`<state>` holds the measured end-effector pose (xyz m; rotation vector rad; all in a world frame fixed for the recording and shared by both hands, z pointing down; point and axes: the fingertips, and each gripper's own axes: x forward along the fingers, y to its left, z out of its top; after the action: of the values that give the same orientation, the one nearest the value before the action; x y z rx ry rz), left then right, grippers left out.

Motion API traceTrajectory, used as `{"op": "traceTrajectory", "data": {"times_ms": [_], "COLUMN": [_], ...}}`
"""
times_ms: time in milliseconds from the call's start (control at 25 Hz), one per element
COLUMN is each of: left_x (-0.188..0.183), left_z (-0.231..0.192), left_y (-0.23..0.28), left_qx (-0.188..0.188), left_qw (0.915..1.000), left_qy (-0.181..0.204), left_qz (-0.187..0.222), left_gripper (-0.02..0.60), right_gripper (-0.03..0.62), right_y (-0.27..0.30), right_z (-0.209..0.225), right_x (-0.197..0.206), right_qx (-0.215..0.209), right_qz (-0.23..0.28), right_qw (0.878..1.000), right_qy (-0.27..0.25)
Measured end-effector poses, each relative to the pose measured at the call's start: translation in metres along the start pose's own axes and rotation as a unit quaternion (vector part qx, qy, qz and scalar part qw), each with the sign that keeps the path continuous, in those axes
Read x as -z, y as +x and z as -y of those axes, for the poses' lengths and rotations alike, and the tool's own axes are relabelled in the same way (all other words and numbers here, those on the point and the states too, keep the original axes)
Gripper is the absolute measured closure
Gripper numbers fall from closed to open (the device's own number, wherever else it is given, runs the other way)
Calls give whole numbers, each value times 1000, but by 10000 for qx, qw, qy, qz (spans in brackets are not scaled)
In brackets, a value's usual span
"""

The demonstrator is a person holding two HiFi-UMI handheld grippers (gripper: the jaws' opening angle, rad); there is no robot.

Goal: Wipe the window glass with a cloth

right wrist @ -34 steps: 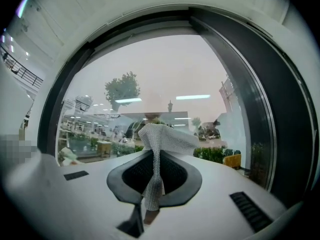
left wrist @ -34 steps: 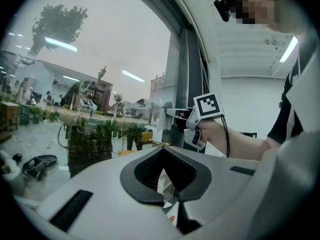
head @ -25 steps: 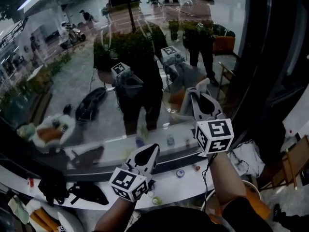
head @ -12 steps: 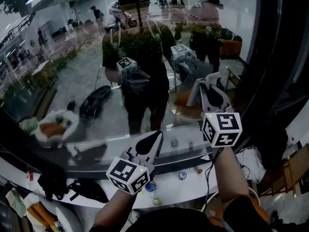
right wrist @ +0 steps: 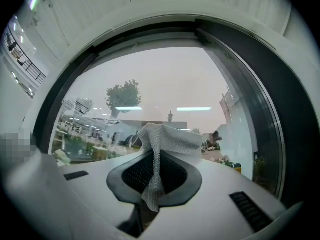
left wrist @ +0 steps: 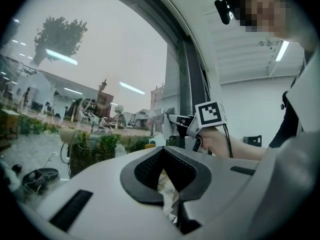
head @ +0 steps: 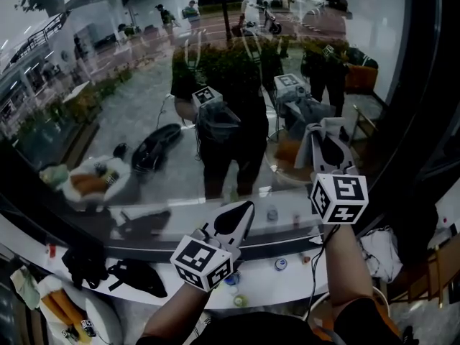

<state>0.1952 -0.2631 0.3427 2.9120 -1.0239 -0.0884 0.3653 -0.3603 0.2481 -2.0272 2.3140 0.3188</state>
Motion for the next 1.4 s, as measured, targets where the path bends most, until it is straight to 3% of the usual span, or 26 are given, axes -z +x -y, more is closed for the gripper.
{"op": "traceTrajectory", "data": {"times_ms": [200, 400, 1040, 1400], "left_x": [2, 3, 1, 6], "left_z": [-3, -22, -119, -167], "left_y": [-9, -33, -165, -234], "left_qx": [-146, -252, -559, -841], "left_qw": [9999, 9997, 9984, 9962], "left_qy": [16, -21, 17, -191], "left_qz": [8, 23, -17, 152], "left_gripper": [575, 575, 575, 575], "right_gripper": [551, 551, 551, 551], "right_y": [0, 8, 36, 52], "right_z": [-11, -51, -237, -337], "right_x": [-6, -10, -28, -25], "right_qx": [-115, -298, -699, -992], "right_qz": [113, 131, 177, 79], "right_qw": [9999, 9995, 9974, 9949], "right_qy": [35, -3, -24, -171]}}
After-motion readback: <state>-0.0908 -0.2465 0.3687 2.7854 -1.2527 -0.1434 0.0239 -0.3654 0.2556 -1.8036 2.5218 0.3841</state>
